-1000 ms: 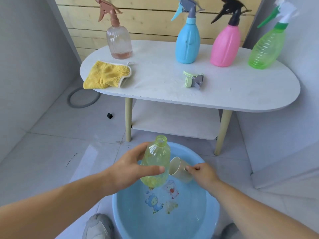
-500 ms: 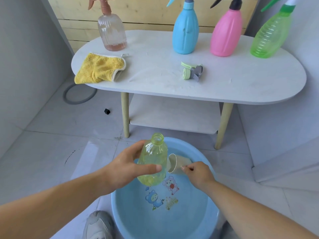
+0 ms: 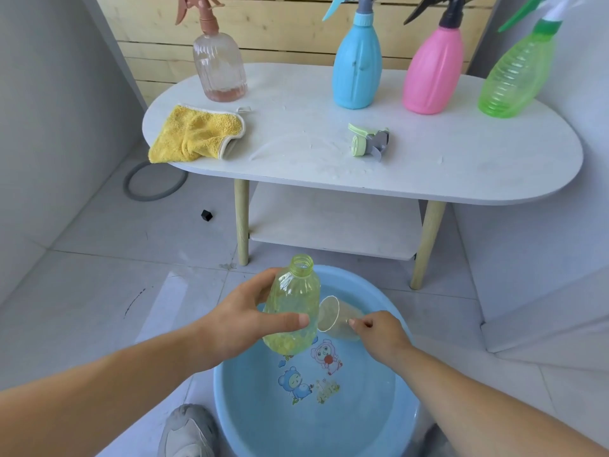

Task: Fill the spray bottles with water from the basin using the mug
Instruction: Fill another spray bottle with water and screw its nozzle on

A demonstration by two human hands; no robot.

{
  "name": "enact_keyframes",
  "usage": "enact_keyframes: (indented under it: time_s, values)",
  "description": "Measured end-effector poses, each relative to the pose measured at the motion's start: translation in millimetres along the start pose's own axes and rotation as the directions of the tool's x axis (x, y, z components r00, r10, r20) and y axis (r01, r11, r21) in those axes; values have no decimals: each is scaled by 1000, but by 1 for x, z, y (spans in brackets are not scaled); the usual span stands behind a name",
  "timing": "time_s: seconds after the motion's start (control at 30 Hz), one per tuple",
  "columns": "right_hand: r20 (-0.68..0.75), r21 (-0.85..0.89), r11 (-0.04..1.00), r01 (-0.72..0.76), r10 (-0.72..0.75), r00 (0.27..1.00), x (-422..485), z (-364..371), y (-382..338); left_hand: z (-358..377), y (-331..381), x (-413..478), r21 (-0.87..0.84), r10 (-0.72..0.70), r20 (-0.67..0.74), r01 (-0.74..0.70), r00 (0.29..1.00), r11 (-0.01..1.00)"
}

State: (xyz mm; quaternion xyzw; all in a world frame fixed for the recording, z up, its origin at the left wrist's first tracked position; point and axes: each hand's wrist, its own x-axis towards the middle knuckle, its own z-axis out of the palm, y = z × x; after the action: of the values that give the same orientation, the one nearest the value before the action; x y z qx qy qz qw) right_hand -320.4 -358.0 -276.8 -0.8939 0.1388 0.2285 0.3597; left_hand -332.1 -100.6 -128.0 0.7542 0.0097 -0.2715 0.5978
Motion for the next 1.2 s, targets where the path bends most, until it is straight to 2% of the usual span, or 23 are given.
enact_keyframes:
  time_s: [0.4, 0.57, 0.67, 0.83, 0.97, 1.2]
  values:
    - [49, 361, 932, 37, -58, 997, -25, -52, -45, -3, 12, -13, -48, 34, -21, -35, 999, 998]
    - [18, 461, 881, 110, -133, 991, -58, -95, -69, -4, 20, -23, -78, 69, -17, -70, 997, 994]
    - [-53, 521, 840, 150, -144, 988, -78, -121, -83, -3, 23, -28, -108, 88, -4, -88, 996, 990]
    - [-172, 533, 804, 264, -202, 964, -110, -153, -104, 0, 28, -34, -178, 89, 16, -85, 996, 980]
    - [-267, 471, 799, 374, -275, 924, -128, -171, -113, 3, 30, -36, -219, 75, 37, -65, 997, 974]
    - [-318, 440, 736, 515, -409, 855, -154, -185, -131, 8, 28, -34, -172, 74, -1, -73, 997, 982]
